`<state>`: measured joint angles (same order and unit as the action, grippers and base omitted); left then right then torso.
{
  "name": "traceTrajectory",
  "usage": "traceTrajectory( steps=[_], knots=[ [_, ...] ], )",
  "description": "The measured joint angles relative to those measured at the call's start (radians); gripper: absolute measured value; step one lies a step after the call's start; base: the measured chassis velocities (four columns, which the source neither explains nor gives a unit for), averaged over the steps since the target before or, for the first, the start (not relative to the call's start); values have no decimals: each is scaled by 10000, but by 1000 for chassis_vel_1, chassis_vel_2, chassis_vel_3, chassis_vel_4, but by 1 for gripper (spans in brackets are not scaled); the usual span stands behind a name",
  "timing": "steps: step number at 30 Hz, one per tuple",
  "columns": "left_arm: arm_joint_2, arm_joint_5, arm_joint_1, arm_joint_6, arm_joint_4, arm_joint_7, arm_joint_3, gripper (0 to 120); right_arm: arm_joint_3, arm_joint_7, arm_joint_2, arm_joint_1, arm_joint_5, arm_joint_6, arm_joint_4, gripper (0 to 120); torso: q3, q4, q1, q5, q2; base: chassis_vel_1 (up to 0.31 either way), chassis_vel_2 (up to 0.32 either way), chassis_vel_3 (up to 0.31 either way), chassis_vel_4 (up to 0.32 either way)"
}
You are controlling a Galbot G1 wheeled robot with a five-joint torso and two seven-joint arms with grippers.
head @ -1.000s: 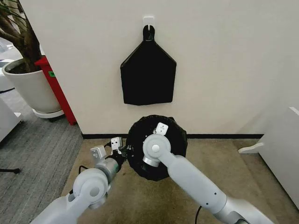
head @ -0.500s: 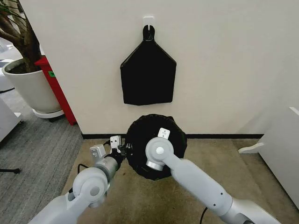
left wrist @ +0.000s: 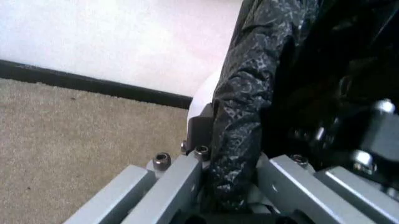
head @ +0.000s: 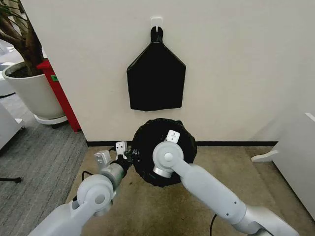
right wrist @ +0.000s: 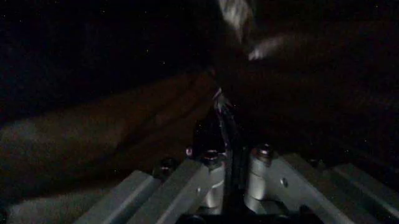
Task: Place the garbage bag over the trash bin.
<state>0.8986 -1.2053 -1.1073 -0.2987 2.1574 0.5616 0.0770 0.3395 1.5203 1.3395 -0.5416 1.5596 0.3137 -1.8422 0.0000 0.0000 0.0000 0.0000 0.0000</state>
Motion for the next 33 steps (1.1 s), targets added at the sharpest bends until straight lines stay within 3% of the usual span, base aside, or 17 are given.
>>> traceTrajectory(
  steps=[17,21,27,33],
  knots=[
    [-28,12,-177,25,256,-69,51,0,-843,-946,395,-163,-1178,408,2207,0,1,0,0,1,0,0,0,0,0],
    [-15,12,-154,30,240,-77,46,0,-810,-847,336,-187,-1049,377,1979,0,1,0,0,1,0,0,0,0,0],
    [47,11,11,36,47,-86,9,0,-340,-114,-12,-316,-117,141,592,0,0,-1,0,-1,0,0,0,0,0],
    [75,11,64,37,9,-94,3,0,-25,-22,-261,-464,212,218,400,0,0,-1,0,1,0,0,0,0,0]
  ],
)
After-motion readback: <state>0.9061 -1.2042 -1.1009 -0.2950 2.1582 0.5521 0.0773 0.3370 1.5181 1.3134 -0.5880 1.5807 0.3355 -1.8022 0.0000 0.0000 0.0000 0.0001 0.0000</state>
